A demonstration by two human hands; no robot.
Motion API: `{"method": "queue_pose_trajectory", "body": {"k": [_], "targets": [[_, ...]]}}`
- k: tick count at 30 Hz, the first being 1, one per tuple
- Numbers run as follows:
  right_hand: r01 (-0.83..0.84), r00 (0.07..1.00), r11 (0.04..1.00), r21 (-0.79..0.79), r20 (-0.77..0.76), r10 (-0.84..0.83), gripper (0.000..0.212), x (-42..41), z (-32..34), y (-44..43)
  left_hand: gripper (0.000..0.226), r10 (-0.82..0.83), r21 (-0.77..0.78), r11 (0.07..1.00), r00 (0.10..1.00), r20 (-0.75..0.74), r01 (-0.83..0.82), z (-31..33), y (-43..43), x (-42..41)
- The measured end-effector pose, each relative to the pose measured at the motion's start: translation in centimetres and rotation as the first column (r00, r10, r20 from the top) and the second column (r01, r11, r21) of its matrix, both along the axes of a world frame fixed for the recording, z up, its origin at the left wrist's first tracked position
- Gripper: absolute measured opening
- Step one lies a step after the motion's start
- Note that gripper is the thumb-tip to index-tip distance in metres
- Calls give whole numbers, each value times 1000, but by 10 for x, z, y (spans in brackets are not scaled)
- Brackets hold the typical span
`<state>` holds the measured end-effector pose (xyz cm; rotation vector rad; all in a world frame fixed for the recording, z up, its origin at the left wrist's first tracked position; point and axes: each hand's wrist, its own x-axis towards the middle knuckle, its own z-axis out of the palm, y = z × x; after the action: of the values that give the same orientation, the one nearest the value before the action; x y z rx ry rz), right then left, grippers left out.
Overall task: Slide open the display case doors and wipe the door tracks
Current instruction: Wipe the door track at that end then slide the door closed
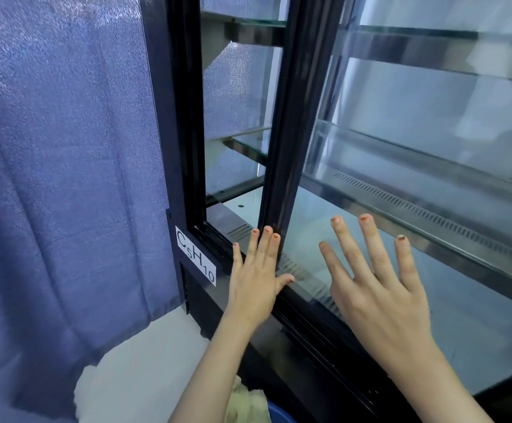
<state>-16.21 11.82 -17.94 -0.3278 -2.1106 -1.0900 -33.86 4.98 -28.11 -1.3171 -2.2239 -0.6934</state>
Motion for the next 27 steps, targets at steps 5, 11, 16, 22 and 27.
{"method": "queue_pose_trajectory", "body": {"k": [5, 11, 16, 22, 27], "targets": [[74, 997, 996, 45, -6, -74, 43, 6, -2, 3, 77, 128, -73, 989, 992, 5, -127, 14, -10, -24], [46, 999, 997, 68, -29, -44, 47, 11, -4, 2, 58, 86, 82, 993, 995, 55, -90, 40, -12, 10], [62, 995, 993, 103, -78, -54, 44, 15, -8, 2, 69, -117, 155, 982, 991, 69, 105, 34, 8, 23], [143, 989, 988, 55, -44, -141, 56, 9, -9, 7, 71, -104, 161, 983, 991, 82, 90, 29, 12, 1], [184, 983, 981, 69, 1, -184, 60, -2, -11, 8, 72, -88, 143, 987, 993, 75, 77, 30, 11, -12]]}}
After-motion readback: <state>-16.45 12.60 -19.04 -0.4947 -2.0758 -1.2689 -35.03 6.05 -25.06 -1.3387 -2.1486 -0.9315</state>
